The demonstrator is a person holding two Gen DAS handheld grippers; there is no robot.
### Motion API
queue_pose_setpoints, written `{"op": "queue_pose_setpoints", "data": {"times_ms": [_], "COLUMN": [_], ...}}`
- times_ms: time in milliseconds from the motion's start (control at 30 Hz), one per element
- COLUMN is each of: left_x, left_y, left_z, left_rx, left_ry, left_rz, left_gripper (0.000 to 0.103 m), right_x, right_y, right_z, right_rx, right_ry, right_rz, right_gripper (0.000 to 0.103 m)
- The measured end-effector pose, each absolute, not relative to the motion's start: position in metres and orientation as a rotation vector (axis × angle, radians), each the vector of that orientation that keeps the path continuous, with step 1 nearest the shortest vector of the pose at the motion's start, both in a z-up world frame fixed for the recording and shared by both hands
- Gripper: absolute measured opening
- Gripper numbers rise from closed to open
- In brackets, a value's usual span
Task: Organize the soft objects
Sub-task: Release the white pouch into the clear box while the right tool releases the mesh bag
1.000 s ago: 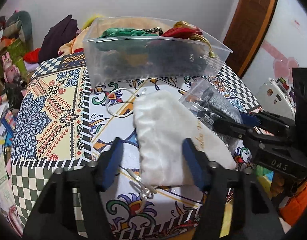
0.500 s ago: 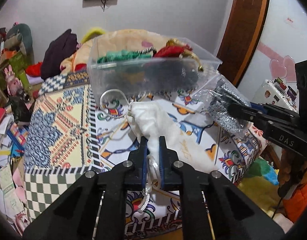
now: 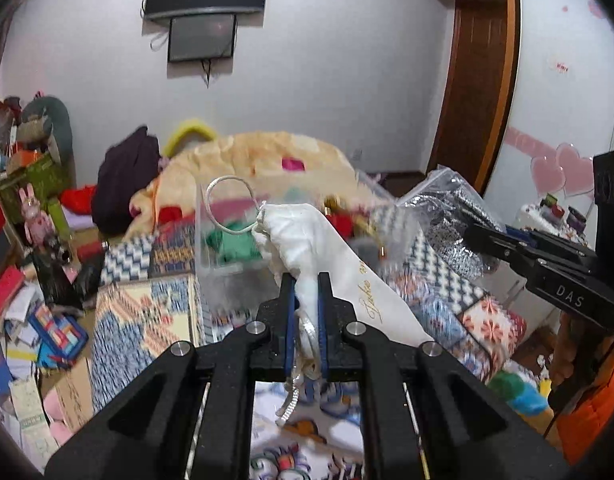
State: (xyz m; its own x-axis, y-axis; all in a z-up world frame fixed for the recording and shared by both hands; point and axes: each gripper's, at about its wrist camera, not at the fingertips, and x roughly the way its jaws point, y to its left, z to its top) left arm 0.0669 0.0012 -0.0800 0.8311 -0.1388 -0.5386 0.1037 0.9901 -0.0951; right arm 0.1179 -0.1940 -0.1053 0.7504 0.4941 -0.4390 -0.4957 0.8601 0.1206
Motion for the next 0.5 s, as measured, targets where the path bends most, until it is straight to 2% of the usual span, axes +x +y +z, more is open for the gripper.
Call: {"op": "queue_pose_setpoints", "data": {"times_ms": [500], "left_x": [0.131], "left_y": [0.022], "left_z": [-0.055], "left_rx": [-0.090], "left_ry": [0.467], "left_rz": [-0.014], "left_gripper": [0.009], "right_x": [0.164], "right_y": [-0.178], "right_z": [-0.090], "right_rx": [0.036], "right_ry": [0.412], "right_rz": [0.499], "right_gripper": [0.022]}}
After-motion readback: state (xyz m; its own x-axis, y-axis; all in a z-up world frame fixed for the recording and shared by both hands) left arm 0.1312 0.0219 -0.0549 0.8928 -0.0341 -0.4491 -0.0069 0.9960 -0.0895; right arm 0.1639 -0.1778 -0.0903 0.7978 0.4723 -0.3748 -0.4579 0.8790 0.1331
